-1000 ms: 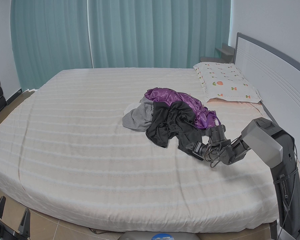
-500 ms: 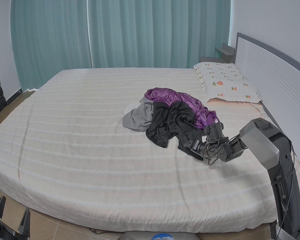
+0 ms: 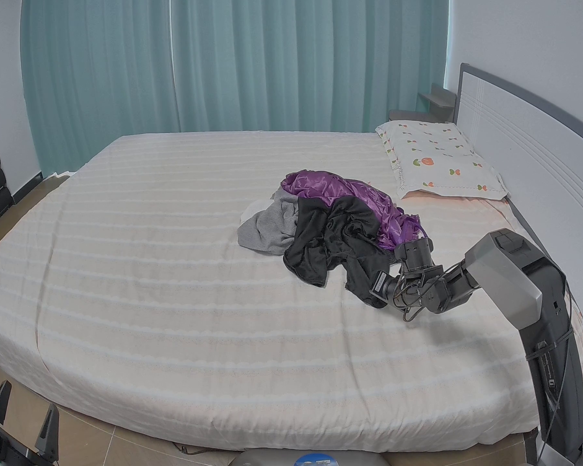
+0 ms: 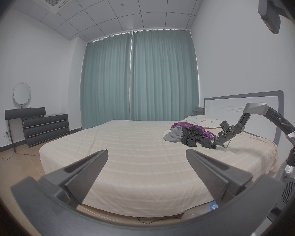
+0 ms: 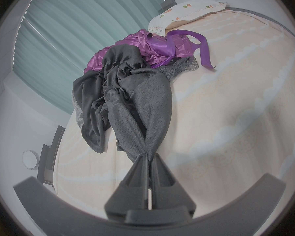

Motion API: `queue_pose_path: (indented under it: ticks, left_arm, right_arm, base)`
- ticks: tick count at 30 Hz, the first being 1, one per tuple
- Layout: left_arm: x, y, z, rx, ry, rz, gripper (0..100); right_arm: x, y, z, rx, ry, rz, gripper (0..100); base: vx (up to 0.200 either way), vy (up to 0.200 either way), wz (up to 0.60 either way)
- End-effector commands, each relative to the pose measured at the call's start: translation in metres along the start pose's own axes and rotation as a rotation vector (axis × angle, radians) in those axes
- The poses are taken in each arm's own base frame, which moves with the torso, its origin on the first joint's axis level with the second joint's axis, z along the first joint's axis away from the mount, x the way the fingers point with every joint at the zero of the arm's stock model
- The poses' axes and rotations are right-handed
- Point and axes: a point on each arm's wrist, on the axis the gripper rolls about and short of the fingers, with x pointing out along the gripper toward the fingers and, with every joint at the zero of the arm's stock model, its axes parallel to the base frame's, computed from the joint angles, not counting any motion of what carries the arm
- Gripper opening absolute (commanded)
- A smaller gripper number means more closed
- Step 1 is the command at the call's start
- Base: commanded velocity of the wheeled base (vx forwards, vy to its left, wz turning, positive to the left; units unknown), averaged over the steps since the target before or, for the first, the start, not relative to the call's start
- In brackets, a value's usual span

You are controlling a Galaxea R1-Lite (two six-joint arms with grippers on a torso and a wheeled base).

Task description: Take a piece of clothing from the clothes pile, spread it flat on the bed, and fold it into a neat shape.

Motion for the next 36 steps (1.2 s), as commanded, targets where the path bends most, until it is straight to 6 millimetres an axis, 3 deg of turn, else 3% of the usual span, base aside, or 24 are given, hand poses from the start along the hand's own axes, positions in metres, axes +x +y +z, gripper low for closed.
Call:
queue_pose_path:
  ticks: [1,9,16,26,28,32,35,36]
  left_arm:
    - [0.0,0.0,-0.005,0.0,0.0,0.001,100]
    - [0.0,0.0,-0.005,0.0,0.0,0.001,100]
    - [0.0,0.0,-0.005,0.0,0.0,0.001,100]
    - [0.0,0.0,-0.005,0.0,0.0,0.002,100]
    - [0.0,0.0,-0.005,0.0,0.0,-0.001,100]
    - [0.0,0.0,-0.005,0.0,0.0,0.001,100]
    - [0.0,0.0,-0.005,0.0,0.0,0.002,100]
    - [0.0,0.0,-0.005,0.0,0.0,0.001,100]
  right_arm:
    - [-0.003,0.002,-0.001,0.003,-0.001,0.002,0]
    - [-0.034,0.016,-0.004,0.001,-0.029,0.059,0]
    - [-0.107,0.029,-0.013,0.013,-0.044,0.222,0]
    - [-0.19,0.038,-0.035,-0.021,-0.115,0.38,0]
    - [-0.199,0.039,-0.037,-0.026,-0.121,0.393,0]
    - [-0.239,0.045,-0.047,-0.051,-0.158,0.47,0]
    - [-0.249,0.047,-0.049,-0.059,-0.168,0.492,0]
    - [-0.271,0.054,-0.053,-0.074,-0.188,0.547,0]
  base:
    - [0.0,0.0,0.0]
    - [0.0,0.0,0.0]
    - [0.0,0.0,0.0]
    - [0.0,0.0,0.0]
    - [0.0,0.0,0.0]
    - [0.0,0.0,0.0]
    - [0.0,0.0,0.0]
    - [0.0,0.0,0.0]
